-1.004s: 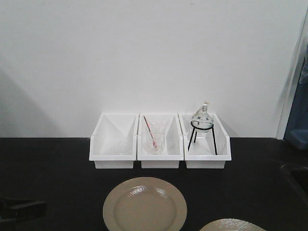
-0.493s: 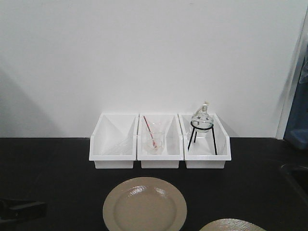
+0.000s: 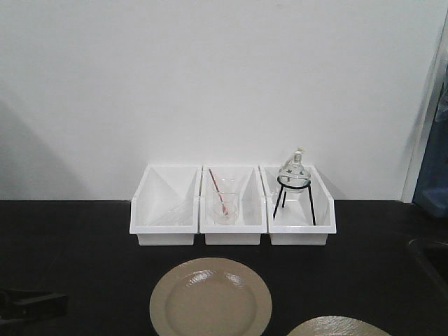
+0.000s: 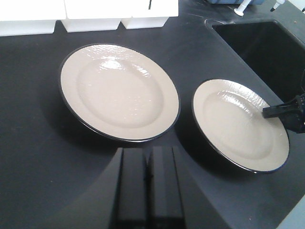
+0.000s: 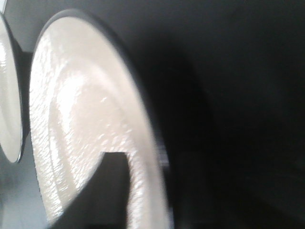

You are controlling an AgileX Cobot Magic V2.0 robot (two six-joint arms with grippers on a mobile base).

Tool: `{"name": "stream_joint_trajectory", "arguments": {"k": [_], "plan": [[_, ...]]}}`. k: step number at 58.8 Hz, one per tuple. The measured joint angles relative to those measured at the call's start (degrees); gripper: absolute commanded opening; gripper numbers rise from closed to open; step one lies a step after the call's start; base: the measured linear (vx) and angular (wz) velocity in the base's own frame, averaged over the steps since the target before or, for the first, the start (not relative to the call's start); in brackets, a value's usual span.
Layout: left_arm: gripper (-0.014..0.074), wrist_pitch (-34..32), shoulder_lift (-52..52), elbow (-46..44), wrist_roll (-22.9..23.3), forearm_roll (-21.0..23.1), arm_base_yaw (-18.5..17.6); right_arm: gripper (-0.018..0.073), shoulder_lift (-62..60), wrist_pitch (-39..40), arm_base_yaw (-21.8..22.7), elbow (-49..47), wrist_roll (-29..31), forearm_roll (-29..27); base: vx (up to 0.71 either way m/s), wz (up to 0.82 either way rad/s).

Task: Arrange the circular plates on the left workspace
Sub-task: 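Grasp the rim of the other tan plate with the right gripper and lift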

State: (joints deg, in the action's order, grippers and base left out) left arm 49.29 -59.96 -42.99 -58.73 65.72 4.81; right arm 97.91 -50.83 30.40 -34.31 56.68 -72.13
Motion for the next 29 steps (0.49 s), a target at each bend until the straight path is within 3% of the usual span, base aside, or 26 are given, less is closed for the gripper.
{"name": "stream_joint_trajectory", "arguments": {"k": [2,29], "plan": [[-0.0003,0.00,0.00,0.00,0.00,0.00,0.00,-0.0017,0.00,-0.66,0.00,0.00,0.13,-0.37,0.00,0.00],[-0.0003,0.04,0.00,0.00,0.00,0.00,0.00,-0.0006,-3.20,-3.53,-0.04,0.03,-1.22,-4.65,0.00,0.00]]}}
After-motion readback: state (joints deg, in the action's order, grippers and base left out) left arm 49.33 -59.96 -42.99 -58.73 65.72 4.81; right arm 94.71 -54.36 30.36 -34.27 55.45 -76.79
